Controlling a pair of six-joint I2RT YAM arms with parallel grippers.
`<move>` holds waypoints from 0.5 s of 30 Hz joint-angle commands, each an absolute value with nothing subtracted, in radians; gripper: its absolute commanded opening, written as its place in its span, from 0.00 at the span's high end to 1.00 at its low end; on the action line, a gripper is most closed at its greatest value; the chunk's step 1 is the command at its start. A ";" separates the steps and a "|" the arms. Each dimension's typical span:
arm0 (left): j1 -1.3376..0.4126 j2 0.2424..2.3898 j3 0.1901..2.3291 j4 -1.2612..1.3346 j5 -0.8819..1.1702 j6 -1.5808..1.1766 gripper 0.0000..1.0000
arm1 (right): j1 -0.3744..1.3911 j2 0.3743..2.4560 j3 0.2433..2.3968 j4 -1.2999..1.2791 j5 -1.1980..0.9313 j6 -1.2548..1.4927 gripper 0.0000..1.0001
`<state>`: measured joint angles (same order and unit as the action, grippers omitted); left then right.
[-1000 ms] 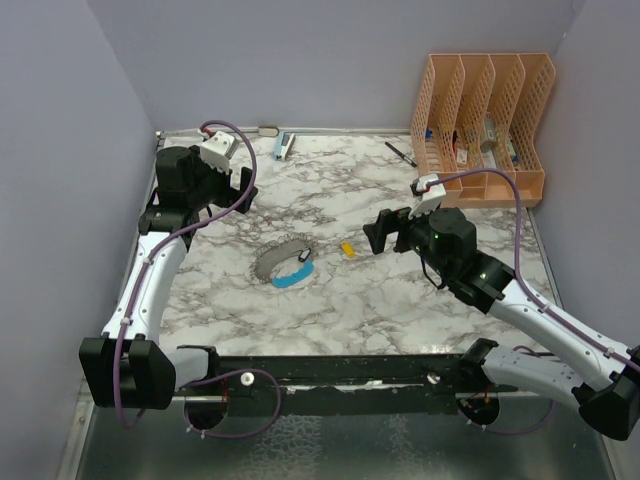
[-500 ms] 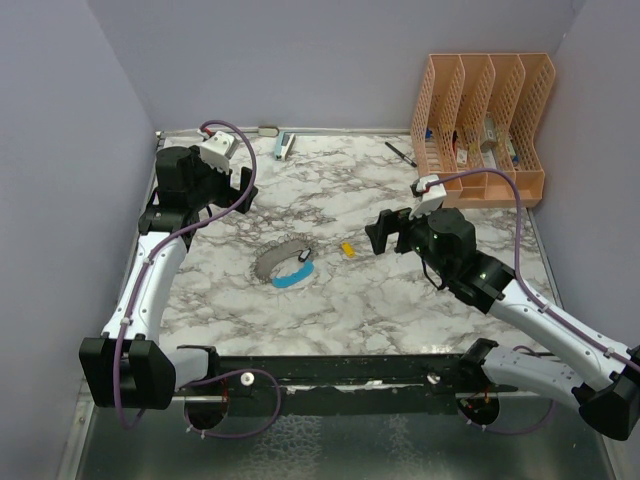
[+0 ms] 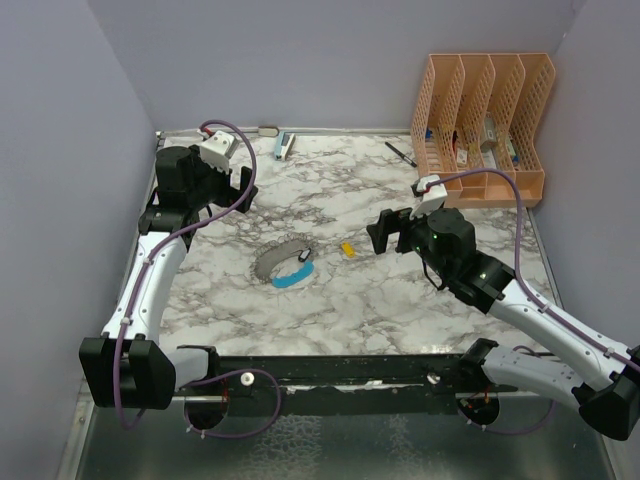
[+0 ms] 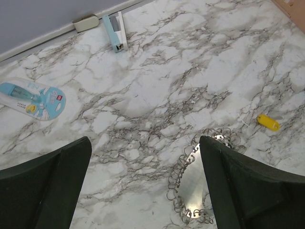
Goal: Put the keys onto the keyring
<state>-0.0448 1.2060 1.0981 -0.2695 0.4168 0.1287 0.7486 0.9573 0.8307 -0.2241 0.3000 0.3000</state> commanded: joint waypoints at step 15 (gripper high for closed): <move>-0.035 1.206 1.092 -0.242 0.438 0.119 0.01 | 0.749 0.944 0.844 -0.235 0.334 0.285 0.01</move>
